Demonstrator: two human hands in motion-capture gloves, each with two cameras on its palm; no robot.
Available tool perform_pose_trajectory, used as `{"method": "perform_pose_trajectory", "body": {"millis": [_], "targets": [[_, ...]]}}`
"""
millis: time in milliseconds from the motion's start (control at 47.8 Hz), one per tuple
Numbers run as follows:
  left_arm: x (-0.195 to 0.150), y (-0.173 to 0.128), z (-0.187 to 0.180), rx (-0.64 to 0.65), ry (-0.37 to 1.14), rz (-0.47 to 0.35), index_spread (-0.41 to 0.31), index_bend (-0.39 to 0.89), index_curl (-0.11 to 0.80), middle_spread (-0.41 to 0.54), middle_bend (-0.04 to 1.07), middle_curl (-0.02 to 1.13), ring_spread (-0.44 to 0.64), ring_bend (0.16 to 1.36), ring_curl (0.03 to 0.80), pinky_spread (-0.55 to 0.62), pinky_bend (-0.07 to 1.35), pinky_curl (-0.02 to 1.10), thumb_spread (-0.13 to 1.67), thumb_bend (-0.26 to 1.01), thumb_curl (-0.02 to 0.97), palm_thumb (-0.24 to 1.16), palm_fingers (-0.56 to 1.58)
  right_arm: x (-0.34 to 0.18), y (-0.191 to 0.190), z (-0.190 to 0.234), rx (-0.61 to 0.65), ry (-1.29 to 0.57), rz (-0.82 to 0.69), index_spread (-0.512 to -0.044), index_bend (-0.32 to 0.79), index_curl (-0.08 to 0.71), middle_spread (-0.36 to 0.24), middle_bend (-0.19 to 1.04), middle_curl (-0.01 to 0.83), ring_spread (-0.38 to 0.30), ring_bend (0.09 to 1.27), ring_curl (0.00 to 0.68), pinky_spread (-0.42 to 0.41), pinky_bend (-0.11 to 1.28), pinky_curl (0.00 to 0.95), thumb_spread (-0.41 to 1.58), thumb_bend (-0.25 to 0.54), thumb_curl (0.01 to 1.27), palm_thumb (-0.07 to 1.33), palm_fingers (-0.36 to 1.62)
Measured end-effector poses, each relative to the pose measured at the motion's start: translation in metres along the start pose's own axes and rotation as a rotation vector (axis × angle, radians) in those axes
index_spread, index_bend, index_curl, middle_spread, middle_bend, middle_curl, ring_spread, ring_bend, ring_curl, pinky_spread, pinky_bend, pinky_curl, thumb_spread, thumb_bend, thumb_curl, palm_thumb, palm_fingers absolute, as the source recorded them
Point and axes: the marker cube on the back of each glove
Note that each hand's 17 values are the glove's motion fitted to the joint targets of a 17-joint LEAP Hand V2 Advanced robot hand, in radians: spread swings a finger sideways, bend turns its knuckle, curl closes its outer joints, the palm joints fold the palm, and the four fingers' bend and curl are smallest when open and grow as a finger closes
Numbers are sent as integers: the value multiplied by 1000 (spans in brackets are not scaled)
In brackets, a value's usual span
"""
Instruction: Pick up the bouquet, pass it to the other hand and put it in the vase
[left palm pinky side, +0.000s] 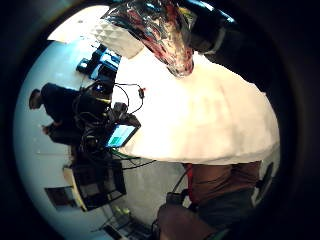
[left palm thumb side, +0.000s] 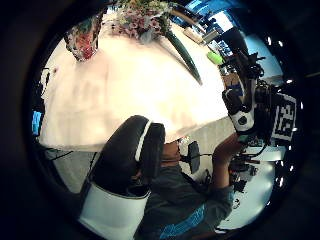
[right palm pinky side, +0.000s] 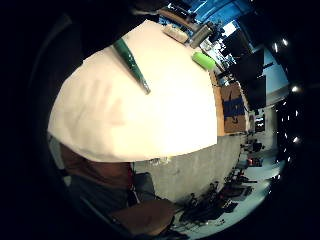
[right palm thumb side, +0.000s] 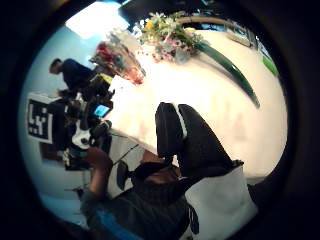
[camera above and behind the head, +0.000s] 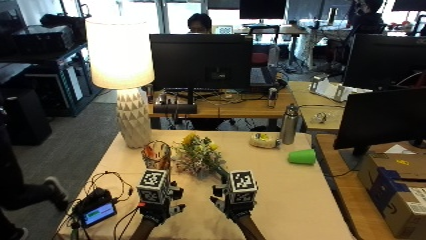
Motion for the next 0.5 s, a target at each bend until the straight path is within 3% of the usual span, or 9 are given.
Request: {"method": "perform_pose_trajectory", "body": {"millis": [84,188,502], "targets": [[1,0,-2,6,9,6,-49,110,57,46,182,96,146,484,145,228,468,155,564,23,63,89,433,1,1,-2,0,6,-3,-246,142,81,46,222,91,128,281,86,230,462,152,611,308,122,500,357],[-1,-1,-1,4,-3,5,-59,123,94,58,181,145,188,523,193,289,498,209,747,1,102,96,393,2,2,-7,0,7,0,-306,143,124,58,225,138,167,295,124,291,482,202,824,303,160,544,330],[2,0,-7,12,-2,6,-69,132,170,70,185,221,230,561,241,340,522,271,942,-24,185,89,344,-2,3,-11,20,9,-22,-355,142,191,70,211,225,211,313,176,348,493,265,1076,225,236,613,290]]}}
